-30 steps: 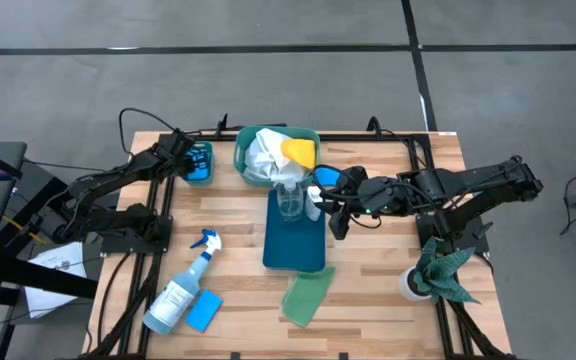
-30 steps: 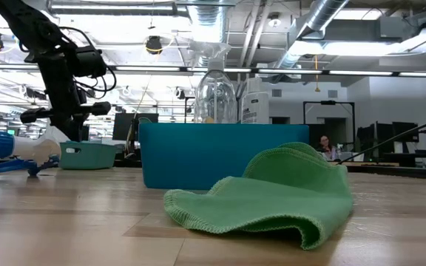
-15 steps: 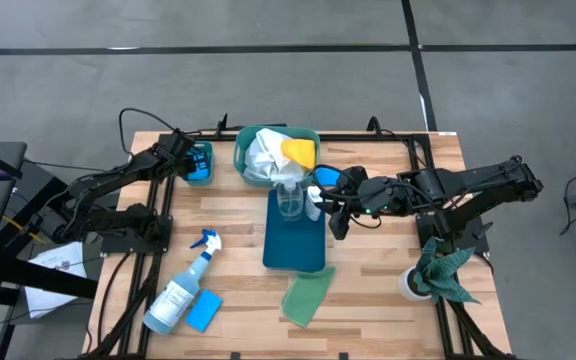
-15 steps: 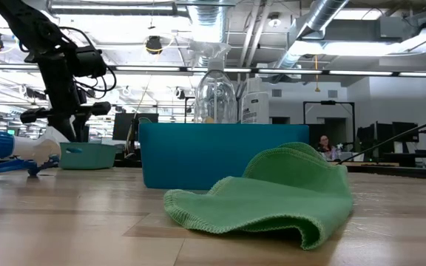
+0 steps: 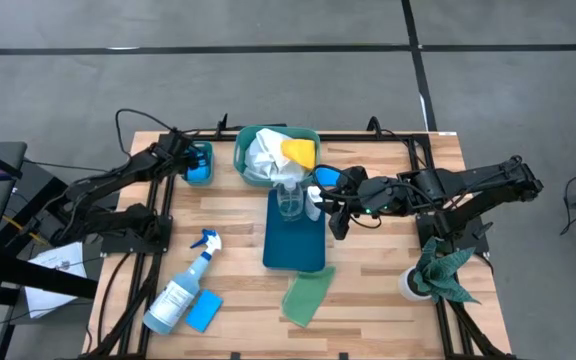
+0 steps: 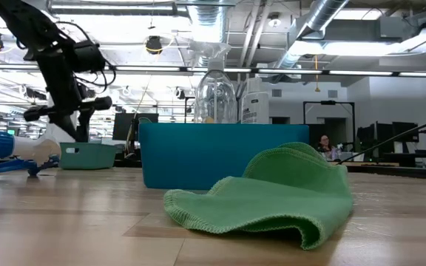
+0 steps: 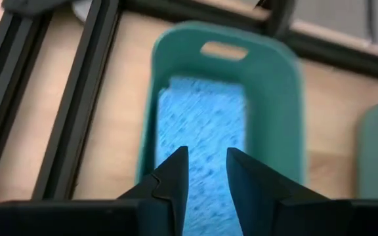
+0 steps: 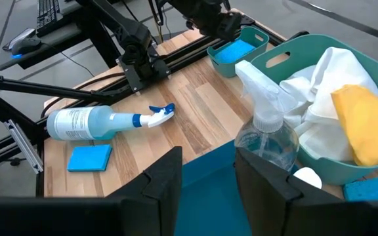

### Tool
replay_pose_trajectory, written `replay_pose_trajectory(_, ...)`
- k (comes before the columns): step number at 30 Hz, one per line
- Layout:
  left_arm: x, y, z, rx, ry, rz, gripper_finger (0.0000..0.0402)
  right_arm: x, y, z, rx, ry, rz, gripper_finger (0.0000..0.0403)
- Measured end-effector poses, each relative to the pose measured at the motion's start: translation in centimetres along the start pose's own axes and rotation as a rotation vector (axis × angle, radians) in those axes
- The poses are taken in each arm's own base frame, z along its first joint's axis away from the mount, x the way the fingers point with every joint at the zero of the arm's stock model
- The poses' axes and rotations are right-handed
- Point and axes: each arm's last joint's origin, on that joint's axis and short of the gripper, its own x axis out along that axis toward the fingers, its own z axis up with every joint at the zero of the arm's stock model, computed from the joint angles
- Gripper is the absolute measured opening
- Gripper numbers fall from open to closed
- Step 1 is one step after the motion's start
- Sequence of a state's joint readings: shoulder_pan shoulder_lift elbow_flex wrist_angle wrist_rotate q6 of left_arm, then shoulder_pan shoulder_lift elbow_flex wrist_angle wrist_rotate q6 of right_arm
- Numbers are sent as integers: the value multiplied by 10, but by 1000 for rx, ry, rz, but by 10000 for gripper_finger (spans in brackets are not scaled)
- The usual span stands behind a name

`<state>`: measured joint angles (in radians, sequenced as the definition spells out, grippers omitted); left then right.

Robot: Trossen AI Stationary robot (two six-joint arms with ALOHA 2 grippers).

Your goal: Pick & Place Kitchen Items

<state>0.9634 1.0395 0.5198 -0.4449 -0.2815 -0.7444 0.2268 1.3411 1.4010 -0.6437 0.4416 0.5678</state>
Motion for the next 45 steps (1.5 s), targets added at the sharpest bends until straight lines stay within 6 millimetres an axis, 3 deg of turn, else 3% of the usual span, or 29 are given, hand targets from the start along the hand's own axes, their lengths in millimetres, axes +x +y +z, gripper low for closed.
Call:
replay_pose_trajectory(16,-55,3,13,-37,-160,-374,104,0,0,0,-21,0,1,132)
replay_pose_trajectory(33,-62,2,11,-5,-126,-477,104,0,0,-2,-37,26,15,132)
replay_pose_trajectory(38,-68,-6,12,44,-30,-714,104,0,-1,-3,-44,40,7,132)
replay_pose_trajectory(45,-92,-26,6,250,242,-1292,104,0,0,-4,-61,56,26,132)
